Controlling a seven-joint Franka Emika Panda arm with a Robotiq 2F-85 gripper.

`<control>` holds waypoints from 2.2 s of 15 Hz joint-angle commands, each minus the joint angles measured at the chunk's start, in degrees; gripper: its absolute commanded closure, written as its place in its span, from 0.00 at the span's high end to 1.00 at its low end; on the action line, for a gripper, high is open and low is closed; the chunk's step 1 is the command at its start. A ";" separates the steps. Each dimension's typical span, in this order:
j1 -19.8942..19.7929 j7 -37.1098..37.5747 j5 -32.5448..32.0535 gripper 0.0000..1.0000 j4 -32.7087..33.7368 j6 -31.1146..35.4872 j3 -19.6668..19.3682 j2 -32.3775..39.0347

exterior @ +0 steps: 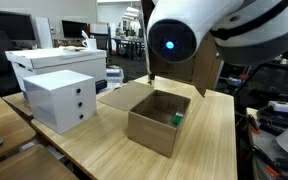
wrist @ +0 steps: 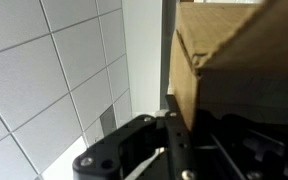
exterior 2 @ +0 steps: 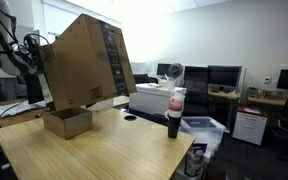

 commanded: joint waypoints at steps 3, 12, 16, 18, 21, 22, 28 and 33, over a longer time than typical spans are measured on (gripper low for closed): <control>0.58 -3.81 -2.29 0.06 -1.28 -2.79 0.48 -1.14; 0.52 -3.77 -1.99 0.06 -1.28 -2.67 0.83 -1.11; 0.62 -4.28 -2.22 0.06 -1.63 -2.67 0.90 -1.10; 0.76 -4.40 -1.59 0.06 -1.68 -2.04 1.37 -1.29; 0.83 -4.46 -1.86 0.06 -1.63 -2.17 1.56 -1.01; 0.87 -4.50 -1.82 0.06 -1.66 -2.09 1.66 -1.00; 1.23 -4.85 -2.56 0.06 -2.06 -2.47 1.53 -0.89; 1.26 -4.99 -3.23 0.06 -2.41 -2.39 1.52 -0.66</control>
